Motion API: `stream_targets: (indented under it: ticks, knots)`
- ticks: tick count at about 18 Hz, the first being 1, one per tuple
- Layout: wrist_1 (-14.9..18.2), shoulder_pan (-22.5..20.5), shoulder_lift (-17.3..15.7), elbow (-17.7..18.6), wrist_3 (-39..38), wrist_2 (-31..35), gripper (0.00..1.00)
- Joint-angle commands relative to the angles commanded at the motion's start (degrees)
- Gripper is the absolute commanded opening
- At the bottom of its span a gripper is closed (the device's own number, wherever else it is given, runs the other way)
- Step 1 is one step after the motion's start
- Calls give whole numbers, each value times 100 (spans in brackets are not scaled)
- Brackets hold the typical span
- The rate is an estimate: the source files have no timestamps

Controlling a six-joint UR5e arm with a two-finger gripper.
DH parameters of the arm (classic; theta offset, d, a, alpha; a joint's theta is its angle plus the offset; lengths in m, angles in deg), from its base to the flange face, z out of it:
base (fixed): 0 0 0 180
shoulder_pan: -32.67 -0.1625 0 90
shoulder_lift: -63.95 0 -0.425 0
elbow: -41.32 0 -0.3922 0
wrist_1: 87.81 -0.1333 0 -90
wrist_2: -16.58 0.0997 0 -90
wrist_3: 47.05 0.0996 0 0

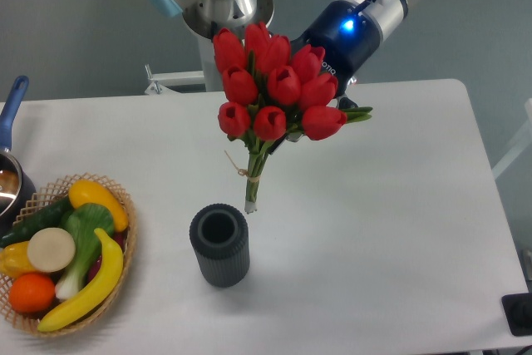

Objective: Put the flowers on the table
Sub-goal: 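Hold the red tulip bouquet above the black vase with the gripper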

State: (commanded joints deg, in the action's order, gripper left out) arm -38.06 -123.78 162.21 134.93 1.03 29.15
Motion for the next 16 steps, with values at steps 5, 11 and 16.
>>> stream_targets:
  ticks: [5, 11, 16]
  knots:
    - [0, 0, 35, 0, 0, 0, 52]
    - [9, 18, 18, -35, -61, 88, 51]
    - [-26, -9, 9, -18, -70, 114, 51]
